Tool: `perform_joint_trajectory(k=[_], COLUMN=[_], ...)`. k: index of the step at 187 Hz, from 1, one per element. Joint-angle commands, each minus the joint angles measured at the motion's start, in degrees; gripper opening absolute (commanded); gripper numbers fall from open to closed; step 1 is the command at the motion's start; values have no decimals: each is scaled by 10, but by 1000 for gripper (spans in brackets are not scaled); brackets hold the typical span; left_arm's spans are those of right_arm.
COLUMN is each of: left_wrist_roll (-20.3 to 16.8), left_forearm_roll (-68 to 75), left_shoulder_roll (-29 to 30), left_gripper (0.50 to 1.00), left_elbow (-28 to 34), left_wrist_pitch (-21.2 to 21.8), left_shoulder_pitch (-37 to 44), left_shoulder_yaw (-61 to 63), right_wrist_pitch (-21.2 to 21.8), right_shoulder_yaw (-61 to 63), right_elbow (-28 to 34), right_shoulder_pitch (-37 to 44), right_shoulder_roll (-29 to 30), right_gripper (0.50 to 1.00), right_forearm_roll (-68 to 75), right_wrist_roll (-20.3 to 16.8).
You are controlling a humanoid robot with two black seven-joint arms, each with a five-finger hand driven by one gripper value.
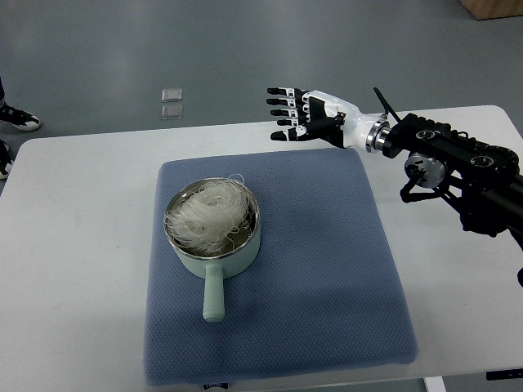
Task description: Put vermicelli into pot with right hand
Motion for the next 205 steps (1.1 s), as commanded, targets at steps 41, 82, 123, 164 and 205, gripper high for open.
perform_joint_trajectory(k=[41, 82, 123, 164, 205], left_wrist_roll=[0, 0, 0, 0, 0], left_forearm_roll=[0, 0, 0, 0, 0], left_shoulder_roll=[0, 0, 0, 0, 0], left_gripper=[1000, 1000, 1000, 1000, 1000], left_elbow=[0, 0, 0, 0, 0], left_wrist_pitch=[0, 0, 0, 0, 0], left_shoulder_pitch=[0, 0, 0, 0, 0], left_shoulder_yaw=[0, -1, 0, 0, 0], right_wrist_pitch=[-11, -17, -25, -10, 27], right_shoulder_yaw=[24, 28, 62, 68, 68], right_elbow=[-47, -48, -49, -49, -48], right_shoulder_pitch=[-20, -40, -59, -70, -82], right_shoulder_roll=[0, 2, 2, 0, -6], right_gripper=[924, 924, 924, 926, 926], right_forearm_roll=[172, 197, 209, 204, 202], right_wrist_roll=[-49, -43, -40, -41, -41])
